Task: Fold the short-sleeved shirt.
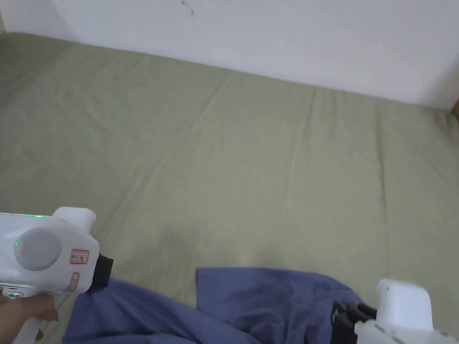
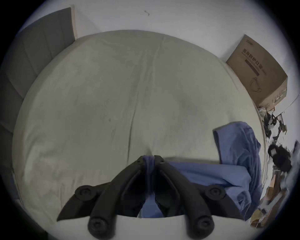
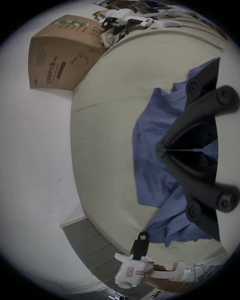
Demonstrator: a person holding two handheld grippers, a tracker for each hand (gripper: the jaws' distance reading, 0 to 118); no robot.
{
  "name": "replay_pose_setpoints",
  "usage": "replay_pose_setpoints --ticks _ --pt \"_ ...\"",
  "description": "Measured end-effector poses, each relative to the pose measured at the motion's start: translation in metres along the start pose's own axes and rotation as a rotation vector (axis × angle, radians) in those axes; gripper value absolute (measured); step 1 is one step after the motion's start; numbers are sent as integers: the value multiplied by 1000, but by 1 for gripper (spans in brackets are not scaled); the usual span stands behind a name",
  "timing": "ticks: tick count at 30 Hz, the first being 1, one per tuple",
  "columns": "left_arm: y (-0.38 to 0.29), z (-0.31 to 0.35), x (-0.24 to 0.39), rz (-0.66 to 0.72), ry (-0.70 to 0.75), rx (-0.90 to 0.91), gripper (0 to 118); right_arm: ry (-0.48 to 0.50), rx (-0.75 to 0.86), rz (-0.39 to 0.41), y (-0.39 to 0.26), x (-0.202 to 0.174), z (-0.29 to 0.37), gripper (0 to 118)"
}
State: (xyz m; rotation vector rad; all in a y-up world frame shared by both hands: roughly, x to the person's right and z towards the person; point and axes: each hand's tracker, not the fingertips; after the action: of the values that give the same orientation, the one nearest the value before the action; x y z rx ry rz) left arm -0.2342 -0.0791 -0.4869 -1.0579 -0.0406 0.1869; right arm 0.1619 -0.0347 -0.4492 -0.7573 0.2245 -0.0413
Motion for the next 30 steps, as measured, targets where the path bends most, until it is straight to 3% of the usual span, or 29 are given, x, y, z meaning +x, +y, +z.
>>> replay_pose_setpoints --ticks 3,6,8,10,11,13,15,17,18,19,20,24,30 --pt "1 19 5 -40 -11 49 7 28 -17 -13 31 8 -24 82" --pt "3 33 3 -32 -42 75 7 -32 -31 -10 60 20 -57 82" --pt "6 35 1 -27 -45 83 7 -30 -101 36 70 27 -87 82" --pt "6 35 1 -30 -41 84 7 -62 -199 72 69 33 -116 80" --pt "7 34 1 -32 -42 84 7 -85 -222 47 66 37 -127 78" --pt "6 32 0 -33 -48 81 7 -66 -272 8 53 43 -145 56" --pt "6 27 1 -43 -45 75 7 -50 -333 28 40 43 -159 56" --pt "4 23 1 -56 -26 66 7 -76 -282 67 38 38 -157 56" --pt "5 22 1 -57 -24 58 7 -75 -291 53 45 37 -154 51" --pt "5 24 3 -56 -24 54 7 -73 -289 47 49 38 -151 35" --pt "5 25 3 -52 -25 58 7 -100 -279 31 48 36 -147 4" --pt "5 41 3 -38 -26 64 7 -51 -272 -89 58 48 -127 3" --pt "10 100 14 -87 -4 137 7 -90 -105 6 97 48 -31 3"
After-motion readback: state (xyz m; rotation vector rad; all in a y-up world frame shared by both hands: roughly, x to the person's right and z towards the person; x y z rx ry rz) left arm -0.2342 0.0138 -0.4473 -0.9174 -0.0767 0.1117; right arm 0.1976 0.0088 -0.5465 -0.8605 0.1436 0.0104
